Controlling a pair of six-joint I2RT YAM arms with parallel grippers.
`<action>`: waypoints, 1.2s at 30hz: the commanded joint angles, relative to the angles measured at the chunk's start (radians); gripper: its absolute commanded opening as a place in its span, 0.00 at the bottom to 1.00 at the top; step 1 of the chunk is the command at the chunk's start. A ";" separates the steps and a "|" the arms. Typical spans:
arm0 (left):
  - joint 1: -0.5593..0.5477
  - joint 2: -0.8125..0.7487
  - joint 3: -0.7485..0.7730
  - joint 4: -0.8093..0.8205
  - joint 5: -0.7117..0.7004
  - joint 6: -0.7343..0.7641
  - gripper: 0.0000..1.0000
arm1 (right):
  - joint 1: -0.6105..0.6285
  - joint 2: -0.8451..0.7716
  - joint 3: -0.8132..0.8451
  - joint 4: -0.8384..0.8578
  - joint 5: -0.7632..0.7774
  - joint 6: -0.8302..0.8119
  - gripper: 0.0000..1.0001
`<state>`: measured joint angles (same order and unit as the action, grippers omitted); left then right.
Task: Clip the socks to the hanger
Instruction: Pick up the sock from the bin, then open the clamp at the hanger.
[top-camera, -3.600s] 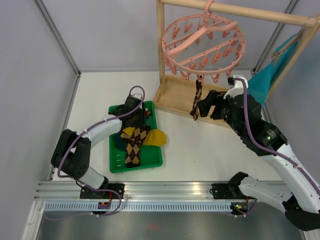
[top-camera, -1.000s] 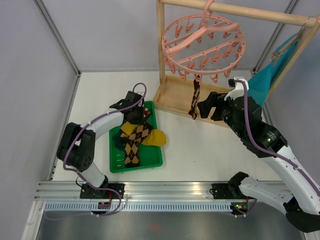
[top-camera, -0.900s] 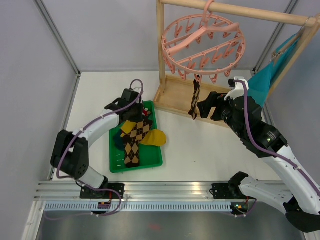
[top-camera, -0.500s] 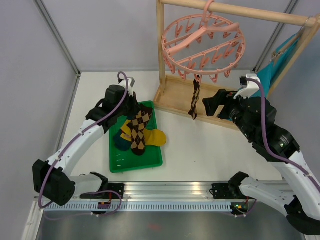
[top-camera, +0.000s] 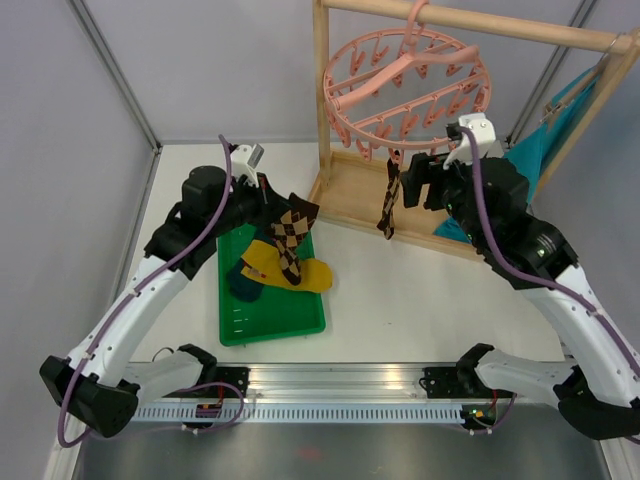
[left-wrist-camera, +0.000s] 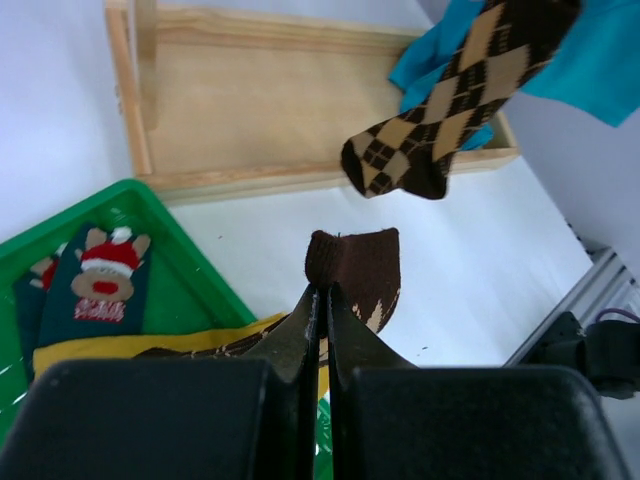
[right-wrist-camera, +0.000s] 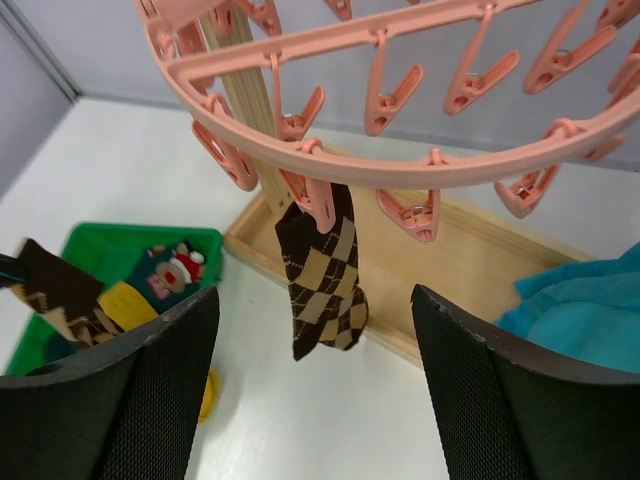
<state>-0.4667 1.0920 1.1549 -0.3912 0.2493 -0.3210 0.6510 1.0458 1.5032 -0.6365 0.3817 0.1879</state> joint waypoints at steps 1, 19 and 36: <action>-0.019 -0.015 0.081 0.051 0.076 0.004 0.02 | -0.001 0.028 -0.012 0.043 0.014 -0.137 0.83; -0.107 0.025 0.161 0.100 0.134 -0.023 0.02 | -0.274 0.031 -0.159 0.227 -0.243 -0.243 0.81; -0.130 0.049 0.167 0.098 0.117 -0.015 0.02 | -0.329 0.095 -0.140 0.294 -0.366 -0.203 0.78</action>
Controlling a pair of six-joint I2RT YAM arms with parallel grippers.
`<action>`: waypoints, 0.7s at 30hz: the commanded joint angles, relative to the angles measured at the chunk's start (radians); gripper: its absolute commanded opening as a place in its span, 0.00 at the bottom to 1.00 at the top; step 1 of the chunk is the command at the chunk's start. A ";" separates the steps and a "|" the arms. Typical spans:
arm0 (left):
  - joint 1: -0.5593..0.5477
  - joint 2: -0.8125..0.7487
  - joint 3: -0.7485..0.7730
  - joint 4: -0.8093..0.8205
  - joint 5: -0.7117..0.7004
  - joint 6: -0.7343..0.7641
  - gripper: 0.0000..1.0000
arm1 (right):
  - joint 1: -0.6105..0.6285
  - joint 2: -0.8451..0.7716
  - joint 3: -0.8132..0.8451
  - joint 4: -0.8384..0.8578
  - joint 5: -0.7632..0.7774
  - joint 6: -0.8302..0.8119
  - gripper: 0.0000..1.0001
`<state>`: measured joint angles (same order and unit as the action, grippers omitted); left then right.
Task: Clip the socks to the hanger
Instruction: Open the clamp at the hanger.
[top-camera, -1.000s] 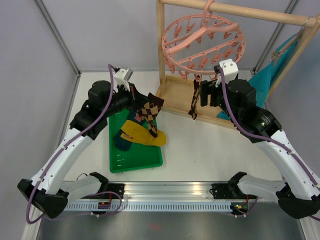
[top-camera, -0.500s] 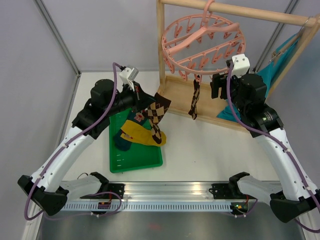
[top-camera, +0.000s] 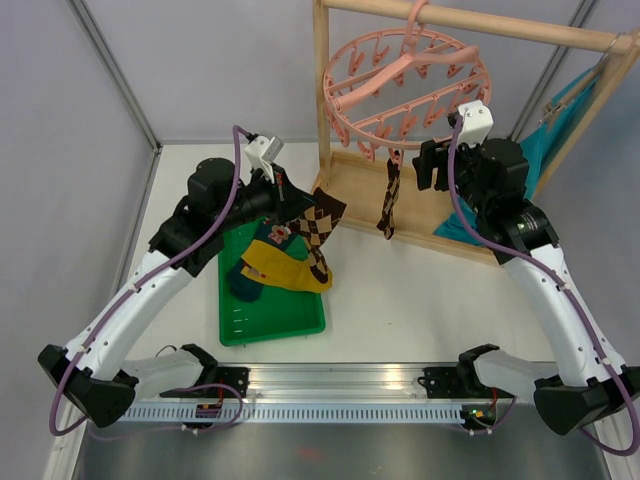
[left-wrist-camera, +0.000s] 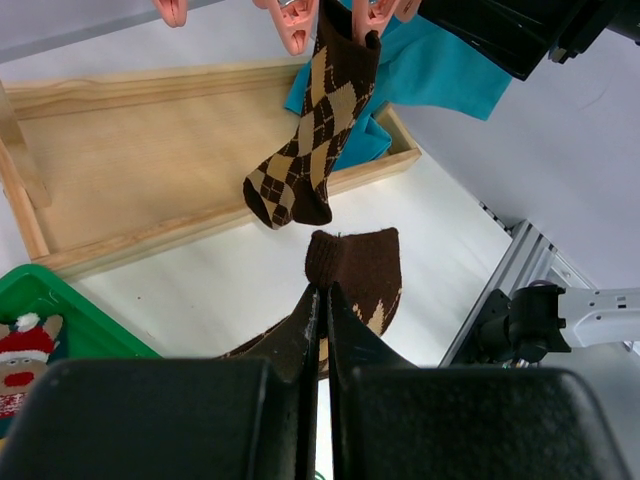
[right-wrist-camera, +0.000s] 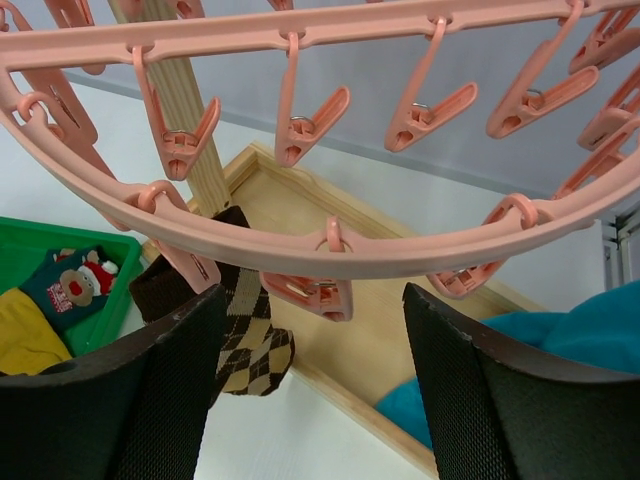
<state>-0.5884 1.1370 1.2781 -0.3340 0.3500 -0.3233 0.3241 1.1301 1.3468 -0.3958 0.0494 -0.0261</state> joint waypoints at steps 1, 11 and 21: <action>-0.008 0.004 0.041 0.041 0.017 -0.013 0.02 | -0.002 0.016 0.018 0.055 -0.033 0.011 0.77; -0.013 0.003 0.038 0.041 0.014 -0.007 0.02 | -0.002 0.014 -0.012 0.123 -0.020 0.014 0.71; -0.019 0.003 0.038 0.036 0.010 -0.003 0.02 | -0.003 0.039 -0.015 0.144 -0.019 0.015 0.67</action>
<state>-0.5983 1.1423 1.2781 -0.3340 0.3500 -0.3233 0.3229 1.1625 1.3346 -0.3252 0.0414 -0.0185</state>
